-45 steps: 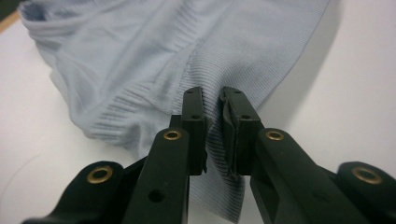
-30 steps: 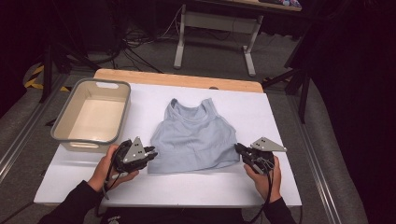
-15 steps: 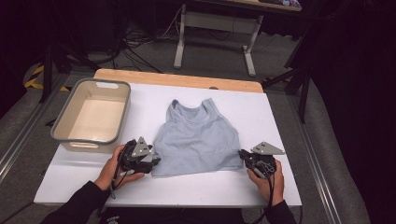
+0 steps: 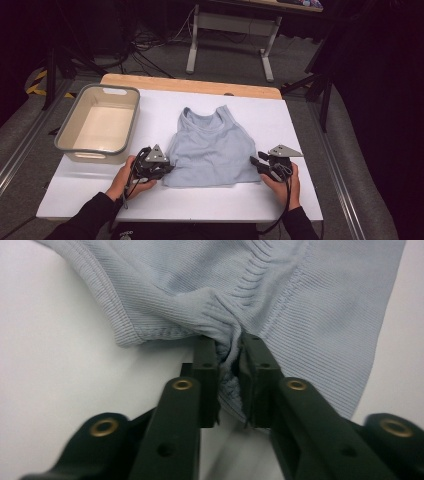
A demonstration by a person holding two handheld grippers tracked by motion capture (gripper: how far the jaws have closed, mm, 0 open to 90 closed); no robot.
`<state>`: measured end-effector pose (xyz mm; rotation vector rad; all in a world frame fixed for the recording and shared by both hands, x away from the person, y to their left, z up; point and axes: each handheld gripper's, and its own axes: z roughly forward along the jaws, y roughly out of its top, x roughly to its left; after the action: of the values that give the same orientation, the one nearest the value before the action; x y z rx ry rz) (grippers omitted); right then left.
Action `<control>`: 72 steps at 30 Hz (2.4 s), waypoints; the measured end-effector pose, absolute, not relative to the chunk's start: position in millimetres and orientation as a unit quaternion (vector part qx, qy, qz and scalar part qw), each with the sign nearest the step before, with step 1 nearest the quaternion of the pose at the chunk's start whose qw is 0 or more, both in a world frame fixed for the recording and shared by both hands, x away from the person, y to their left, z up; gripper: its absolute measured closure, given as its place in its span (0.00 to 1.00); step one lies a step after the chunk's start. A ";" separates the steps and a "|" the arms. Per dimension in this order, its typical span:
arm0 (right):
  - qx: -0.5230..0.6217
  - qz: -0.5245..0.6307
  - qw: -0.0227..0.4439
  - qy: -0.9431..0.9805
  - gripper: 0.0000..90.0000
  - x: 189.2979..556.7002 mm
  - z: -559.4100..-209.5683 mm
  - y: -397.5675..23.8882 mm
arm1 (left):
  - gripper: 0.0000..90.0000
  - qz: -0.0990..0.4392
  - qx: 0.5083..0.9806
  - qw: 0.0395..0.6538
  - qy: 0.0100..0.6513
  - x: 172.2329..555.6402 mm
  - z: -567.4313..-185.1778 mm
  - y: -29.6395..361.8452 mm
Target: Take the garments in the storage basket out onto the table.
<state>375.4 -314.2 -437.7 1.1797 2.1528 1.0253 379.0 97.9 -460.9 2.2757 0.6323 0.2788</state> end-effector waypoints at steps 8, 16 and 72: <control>0.426 0.342 0.216 0.809 0.81 379.5 -447.0 -309.7 | 0.93 0.137 0.894 0.353 0.240 376.9 -456.2 101.8; 0.407 0.338 0.188 0.828 0.85 372.3 -448.0 -299.8 | 0.93 0.156 0.891 0.348 0.247 375.1 -450.0 117.7; 0.324 0.421 0.281 0.800 0.84 356.7 -423.2 -285.3 | 0.82 0.242 0.846 0.429 0.206 349.2 -441.6 141.0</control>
<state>356.7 -285.3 -423.2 0.8680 2.1429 1.1272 349.2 141.0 -441.6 2.1118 0.5139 0.6041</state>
